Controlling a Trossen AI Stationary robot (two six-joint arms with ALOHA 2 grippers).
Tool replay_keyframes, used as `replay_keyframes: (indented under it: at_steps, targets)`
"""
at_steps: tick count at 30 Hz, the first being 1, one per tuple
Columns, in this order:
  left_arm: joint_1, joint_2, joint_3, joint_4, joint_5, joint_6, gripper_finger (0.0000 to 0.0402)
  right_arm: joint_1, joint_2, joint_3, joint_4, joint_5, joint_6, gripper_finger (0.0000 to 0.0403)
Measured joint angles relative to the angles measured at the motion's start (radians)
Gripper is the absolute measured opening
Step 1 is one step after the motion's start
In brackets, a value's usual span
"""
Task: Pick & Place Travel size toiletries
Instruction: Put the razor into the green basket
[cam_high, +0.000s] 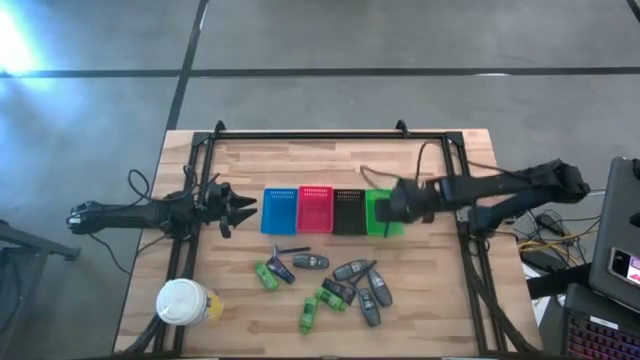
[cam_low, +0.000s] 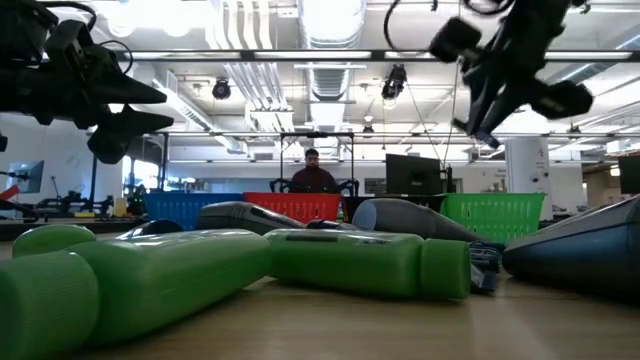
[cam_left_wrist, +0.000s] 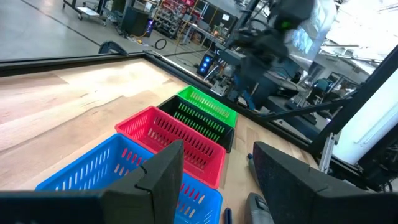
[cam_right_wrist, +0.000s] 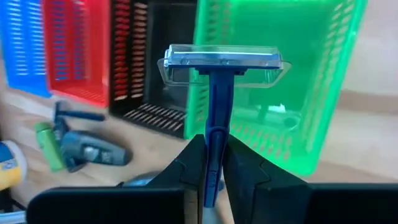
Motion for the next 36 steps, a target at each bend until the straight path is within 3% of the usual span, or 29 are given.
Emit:
replay_keyframes:
  at_steps: [6, 20, 28, 36]
  targets:
    - [0.0, 0.0, 0.0, 0.0, 0.0, 0.0, 0.02, -0.17, 0.037, -0.05, 0.015, -0.13, -0.164, 0.0036]
    - [0.0, 0.0, 0.0, 0.0, 0.0, 0.0, 0.02, -0.243, 0.248, -0.057, 0.099, -0.185, -0.276, 0.0046]
    - [0.0, 0.0, 0.0, 0.0, 0.0, 0.0, 0.02, -0.243, 0.29, -0.031, 0.1, -0.195, -0.314, 0.0128]
    - [0.0, 0.0, 0.0, 0.0, 0.0, 0.0, 0.02, -0.214, 0.227, 0.031, 0.094, -0.146, -0.428, 0.022]
